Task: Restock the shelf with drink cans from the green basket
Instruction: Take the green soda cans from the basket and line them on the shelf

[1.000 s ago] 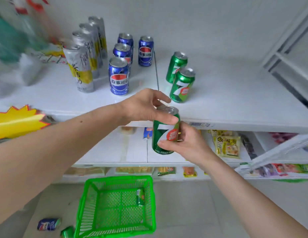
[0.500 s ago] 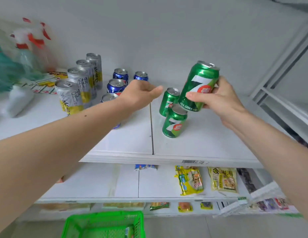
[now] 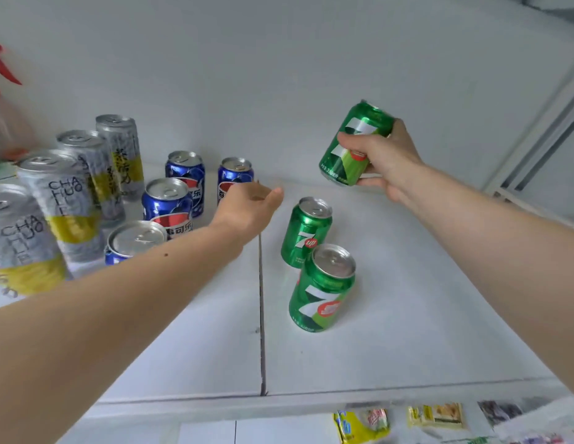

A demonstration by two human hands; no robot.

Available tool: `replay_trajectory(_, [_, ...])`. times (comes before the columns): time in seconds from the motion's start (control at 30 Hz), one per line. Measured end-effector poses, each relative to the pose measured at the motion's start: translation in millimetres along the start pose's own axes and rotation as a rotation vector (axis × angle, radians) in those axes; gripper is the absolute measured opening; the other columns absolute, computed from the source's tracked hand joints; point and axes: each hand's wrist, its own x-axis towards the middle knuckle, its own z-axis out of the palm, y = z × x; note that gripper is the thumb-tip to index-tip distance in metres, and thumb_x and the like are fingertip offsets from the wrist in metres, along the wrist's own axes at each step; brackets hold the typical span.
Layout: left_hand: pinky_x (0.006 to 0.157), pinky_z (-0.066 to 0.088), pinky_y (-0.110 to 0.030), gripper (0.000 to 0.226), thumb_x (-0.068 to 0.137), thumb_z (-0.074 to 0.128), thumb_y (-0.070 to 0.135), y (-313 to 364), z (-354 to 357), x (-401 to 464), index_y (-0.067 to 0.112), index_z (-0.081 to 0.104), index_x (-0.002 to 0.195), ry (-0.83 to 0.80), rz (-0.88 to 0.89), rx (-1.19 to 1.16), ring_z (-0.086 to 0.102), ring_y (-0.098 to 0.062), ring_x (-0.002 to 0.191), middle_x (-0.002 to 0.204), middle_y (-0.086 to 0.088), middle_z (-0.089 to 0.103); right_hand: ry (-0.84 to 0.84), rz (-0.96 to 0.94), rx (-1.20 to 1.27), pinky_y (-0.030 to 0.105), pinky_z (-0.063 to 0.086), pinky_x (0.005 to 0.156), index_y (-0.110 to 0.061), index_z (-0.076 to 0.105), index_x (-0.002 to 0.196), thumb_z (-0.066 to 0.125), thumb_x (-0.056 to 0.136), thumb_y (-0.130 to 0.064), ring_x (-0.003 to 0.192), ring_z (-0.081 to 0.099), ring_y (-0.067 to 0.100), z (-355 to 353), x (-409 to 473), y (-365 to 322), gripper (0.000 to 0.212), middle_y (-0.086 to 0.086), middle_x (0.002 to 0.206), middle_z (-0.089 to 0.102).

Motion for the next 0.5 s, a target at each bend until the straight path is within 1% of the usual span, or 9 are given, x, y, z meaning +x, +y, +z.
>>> replay_trajectory(0.17, [0.091,0.037,-0.027,0.042,0.095,0.051,0.040,-18,23,28,0.012,0.059,0.126,0.024,-0.029,-0.033,0.051,-0.013,0.103,0.126,-0.003,0.062,-0.091,0.013,-0.032,0.048,0.059,0.084,-0.027,0.046,0.119,0.082,0.069,-0.029,0.095,0.069,0.023,16,41,35,0.062,0.002,0.110,0.067])
replay_trajectory(0.27, [0.090,0.038,-0.028,0.041,0.096,0.051,0.039,-28,31,40,0.012,0.058,0.126,0.045,-0.036,-0.032,0.053,-0.014,0.105,0.125,-0.002,0.062,-0.177,0.020,-0.057,0.047,0.058,0.087,-0.027,0.048,0.119,0.082,0.071,-0.026,0.092,0.071,0.021,28,53,57,0.058,0.001,0.106,0.069])
replay_trajectory(0.37, [0.089,0.041,-0.028,0.039,0.094,0.053,0.038,-37,36,47,0.014,0.059,0.124,0.034,-0.051,0.005,0.055,-0.014,0.105,0.122,0.000,0.064,-0.250,0.036,-0.069,0.042,0.060,0.082,-0.027,0.050,0.114,0.084,0.071,-0.024,0.085,0.072,0.019,40,57,74,0.055,0.001,0.102,0.071])
replay_trajectory(0.43, [0.095,0.044,-0.031,0.039,0.093,0.056,0.039,-43,37,50,0.015,0.059,0.124,0.028,-0.060,0.060,0.057,-0.015,0.109,0.122,0.001,0.064,-0.287,0.041,-0.065,0.036,0.060,0.077,-0.027,0.051,0.114,0.084,0.071,-0.022,0.081,0.071,0.017,45,59,82,0.055,0.001,0.101,0.071])
replay_trajectory(0.5, [0.102,0.045,-0.037,0.042,0.091,0.058,0.039,-47,37,53,0.015,0.059,0.126,0.035,-0.066,0.115,0.058,-0.017,0.113,0.123,0.000,0.064,-0.308,0.037,-0.051,0.031,0.059,0.070,-0.025,0.052,0.114,0.085,0.071,-0.020,0.077,0.071,0.016,48,61,88,0.055,0.001,0.099,0.071])
